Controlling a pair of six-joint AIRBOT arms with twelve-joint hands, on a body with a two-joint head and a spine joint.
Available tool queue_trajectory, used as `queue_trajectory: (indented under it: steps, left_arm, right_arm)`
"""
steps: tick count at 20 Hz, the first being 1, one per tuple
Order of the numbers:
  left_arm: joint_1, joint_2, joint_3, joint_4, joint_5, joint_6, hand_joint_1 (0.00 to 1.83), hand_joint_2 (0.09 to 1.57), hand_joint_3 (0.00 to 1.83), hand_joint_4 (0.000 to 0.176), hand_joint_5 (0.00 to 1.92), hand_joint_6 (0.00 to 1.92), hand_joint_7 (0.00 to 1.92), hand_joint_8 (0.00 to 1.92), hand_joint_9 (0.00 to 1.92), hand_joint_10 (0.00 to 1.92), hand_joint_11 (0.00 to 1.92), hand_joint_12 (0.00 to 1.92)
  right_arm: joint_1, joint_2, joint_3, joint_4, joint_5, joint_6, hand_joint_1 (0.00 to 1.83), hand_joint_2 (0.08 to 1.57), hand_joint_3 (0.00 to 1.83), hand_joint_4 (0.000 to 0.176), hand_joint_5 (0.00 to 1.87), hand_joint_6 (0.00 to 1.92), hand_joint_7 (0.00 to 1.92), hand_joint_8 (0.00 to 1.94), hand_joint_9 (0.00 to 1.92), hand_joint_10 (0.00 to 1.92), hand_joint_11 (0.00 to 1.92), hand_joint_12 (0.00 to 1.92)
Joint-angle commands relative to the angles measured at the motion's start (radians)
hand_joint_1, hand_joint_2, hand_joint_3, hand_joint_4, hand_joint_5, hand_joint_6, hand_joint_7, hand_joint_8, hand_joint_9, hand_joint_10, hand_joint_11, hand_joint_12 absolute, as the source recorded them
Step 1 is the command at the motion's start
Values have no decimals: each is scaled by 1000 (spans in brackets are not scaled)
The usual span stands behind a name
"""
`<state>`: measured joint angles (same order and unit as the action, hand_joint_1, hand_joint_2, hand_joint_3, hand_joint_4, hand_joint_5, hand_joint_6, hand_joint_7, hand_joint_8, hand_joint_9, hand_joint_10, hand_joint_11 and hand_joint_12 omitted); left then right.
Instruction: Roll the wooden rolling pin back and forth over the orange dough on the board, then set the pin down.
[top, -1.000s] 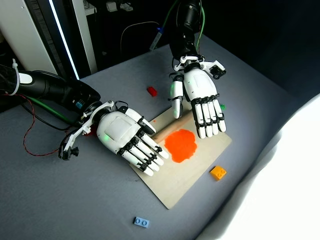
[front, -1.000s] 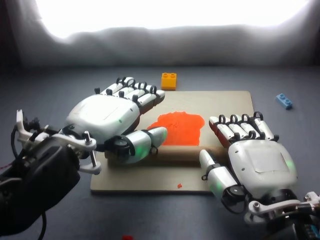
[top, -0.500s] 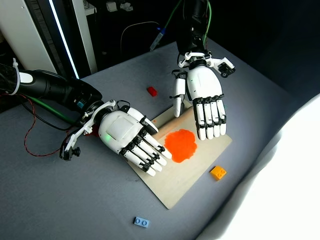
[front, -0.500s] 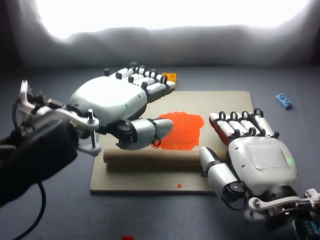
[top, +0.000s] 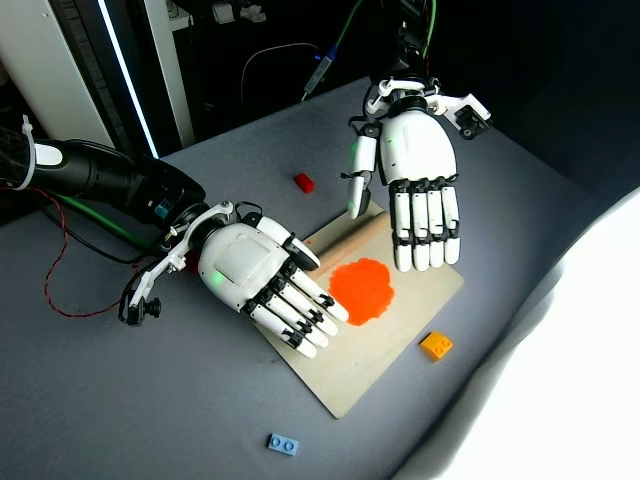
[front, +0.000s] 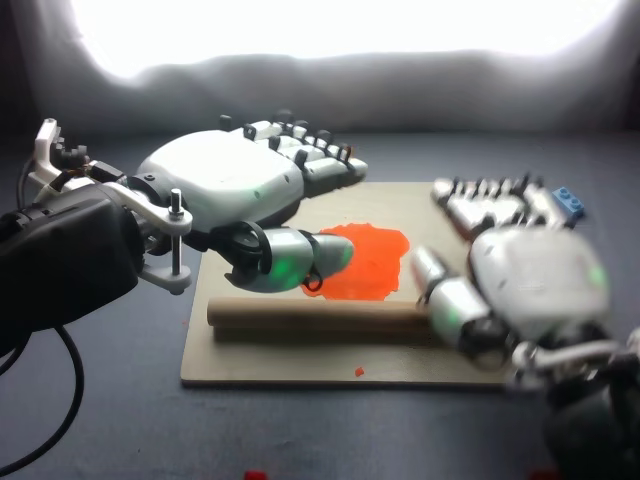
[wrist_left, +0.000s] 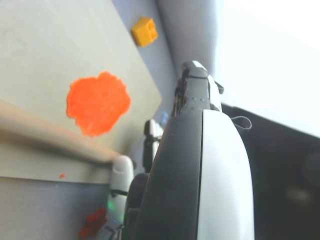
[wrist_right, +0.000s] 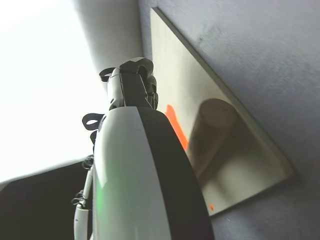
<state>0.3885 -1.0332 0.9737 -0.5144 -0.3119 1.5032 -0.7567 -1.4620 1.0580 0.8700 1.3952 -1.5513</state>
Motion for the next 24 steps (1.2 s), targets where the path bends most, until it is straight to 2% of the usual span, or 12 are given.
queue_trajectory:
  steps: [1, 7, 8, 9, 10, 13, 14, 18, 19, 20, 23, 24]
  left_arm:
    - [-22, 18, -7, 17, -83, 9, 0, 1486, 0, 0, 142, 6, 148, 7, 101, 7, 0, 125]
    - [-67, 45, -39, 17, -39, 18, 0, 1477, 0, 0, 189, 5, 205, 8, 149, 7, 0, 175]
    - [-79, 52, -48, 17, -30, 18, 0, 1463, 0, 0, 196, 5, 226, 9, 164, 9, 0, 149]
    - [-89, 54, -56, 17, -23, 18, 0, 1463, 0, 0, 196, 5, 226, 9, 164, 9, 0, 149]
    - [-103, 56, -62, 17, -10, 20, 0, 1454, 0, 0, 275, 8, 304, 2, 221, 7, 0, 298]
    - [-138, 55, -74, 17, 19, 30, 0, 1454, 0, 0, 504, 31, 562, 32, 503, 58, 28, 979]
    - [-144, 55, -76, 17, 19, 30, 0, 1455, 0, 0, 611, 57, 681, 64, 645, 125, 123, 1191]
    - [-155, 56, -79, 16, 19, 29, 0, 1455, 0, 0, 639, 50, 711, 60, 671, 149, 135, 1261]
    - [-158, 56, -79, 16, 19, 29, 77, 1458, 1, 0, 724, 119, 797, 230, 628, 636, 196, 1521]
    - [-160, 56, -81, 16, 19, 29, 173, 1535, 4, 0, 731, 682, 766, 904, 587, 1344, 307, 1891]
    - [-162, 57, -89, 16, 19, 23, 136, 1542, 0, 0, 654, 1303, 802, 1336, 707, 1673, 439, 1921]
    - [-163, 57, -91, 15, 19, 21, 22, 1528, 0, 0, 691, 1338, 864, 1449, 762, 1835, 540, 1921]
  right_arm:
    - [11, 22, -8, -69, 83, -8, 0, 1571, 57, 0, 345, 7, 351, 5, 286, 6, 0, 522]
    - [32, 199, -102, -69, -40, 34, 0, 1559, 21, 0, 468, 26, 486, 17, 396, 24, 0, 811]
    - [35, 237, -122, -69, -66, 44, 0, 1521, 0, 0, 530, 37, 554, 23, 460, 34, 0, 1061]
    - [40, 274, -139, -69, -92, 54, 0, 1521, 0, 0, 530, 37, 554, 23, 460, 34, 0, 1061]
    - [43, 310, -160, -69, -121, 62, 62, 1467, 0, 0, 659, 69, 721, 48, 651, 86, 91, 1279]
    - [45, 401, -214, -68, -189, 112, 107, 1445, 0, 0, 837, 97, 886, 52, 784, 136, 181, 1341]
    - [45, 426, -231, -68, -189, 124, 168, 1420, 3, 0, 919, 91, 962, 60, 776, 357, 225, 1405]
    - [54, 473, -254, -76, -153, 205, 184, 1415, 1, 0, 943, 77, 983, 53, 708, 560, 230, 1433]
    - [53, 485, -254, -107, -151, 247, 161, 1429, 1, 0, 994, 103, 1039, 93, 647, 881, 269, 1594]
    - [49, 500, -254, -149, -150, 287, 141, 1429, 0, 0, 943, 677, 1019, 609, 690, 1345, 340, 1846]
    - [48, 514, -254, -178, -124, 297, 1, 1429, 0, 0, 884, 1083, 1016, 1075, 842, 1591, 528, 1920]
    - [45, 518, -254, -178, -122, 299, 0, 1415, 0, 0, 910, 971, 1050, 1185, 894, 1671, 610, 1921]
